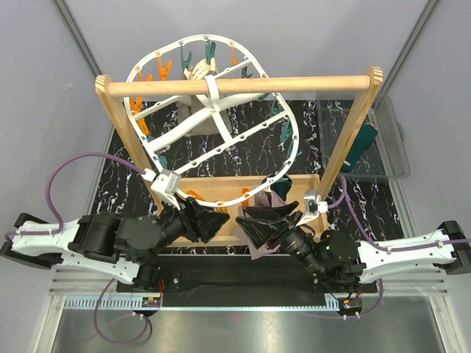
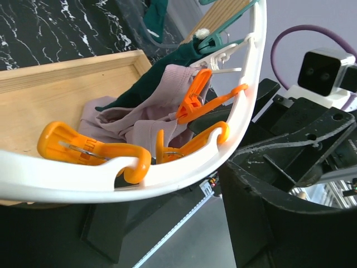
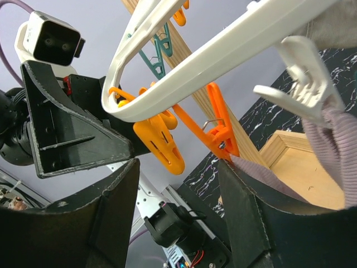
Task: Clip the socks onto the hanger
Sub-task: Open the clamp at the hanger.
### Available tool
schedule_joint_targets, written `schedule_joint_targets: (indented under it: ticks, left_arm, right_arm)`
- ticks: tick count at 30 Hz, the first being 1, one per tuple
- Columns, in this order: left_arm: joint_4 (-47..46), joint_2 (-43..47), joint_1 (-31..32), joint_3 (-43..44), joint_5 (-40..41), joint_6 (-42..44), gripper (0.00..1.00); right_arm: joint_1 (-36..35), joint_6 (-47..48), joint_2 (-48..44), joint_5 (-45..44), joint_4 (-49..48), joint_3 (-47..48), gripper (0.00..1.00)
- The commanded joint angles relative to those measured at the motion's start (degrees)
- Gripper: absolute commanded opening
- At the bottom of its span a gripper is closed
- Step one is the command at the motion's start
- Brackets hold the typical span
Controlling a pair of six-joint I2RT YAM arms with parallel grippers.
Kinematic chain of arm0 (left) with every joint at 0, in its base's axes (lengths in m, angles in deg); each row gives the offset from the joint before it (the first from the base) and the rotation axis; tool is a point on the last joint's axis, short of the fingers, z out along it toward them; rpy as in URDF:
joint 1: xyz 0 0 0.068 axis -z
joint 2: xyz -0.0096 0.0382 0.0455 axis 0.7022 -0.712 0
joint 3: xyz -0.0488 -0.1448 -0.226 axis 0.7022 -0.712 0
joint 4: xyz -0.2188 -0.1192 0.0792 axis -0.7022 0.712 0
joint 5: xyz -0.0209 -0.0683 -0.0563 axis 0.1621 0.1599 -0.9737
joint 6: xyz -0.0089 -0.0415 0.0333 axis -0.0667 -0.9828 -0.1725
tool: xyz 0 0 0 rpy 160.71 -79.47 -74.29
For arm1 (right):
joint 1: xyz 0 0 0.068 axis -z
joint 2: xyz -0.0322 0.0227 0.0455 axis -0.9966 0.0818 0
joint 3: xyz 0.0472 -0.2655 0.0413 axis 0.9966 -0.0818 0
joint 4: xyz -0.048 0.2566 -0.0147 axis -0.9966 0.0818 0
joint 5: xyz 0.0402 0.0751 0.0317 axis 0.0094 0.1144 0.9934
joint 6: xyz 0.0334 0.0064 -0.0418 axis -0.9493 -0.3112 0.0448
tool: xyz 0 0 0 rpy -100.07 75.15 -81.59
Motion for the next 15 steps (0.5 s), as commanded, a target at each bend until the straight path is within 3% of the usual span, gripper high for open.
schedule_joint_targets:
  ticks: [1,7,15]
  left_arm:
    - [-2.58,-0.46,0.26,1.99,4.42,1.17,0.63]
    - [-6.97,0.85,0.35,-0.21,6.53,3.19,0.57]
    - [-11.99,-0.02,0.26,-1.0,7.41,5.82,0.57]
  right_arm:
    - [-0.38,-0.34,0.15,-0.75,-1.98,0.99,0.65]
    - [-0.38,-0.35,-0.2,-0.75,-1.54,0.9,0.64]
    - [-0.38,-0.52,-0.99,-0.92,-1.28,0.46,0.63]
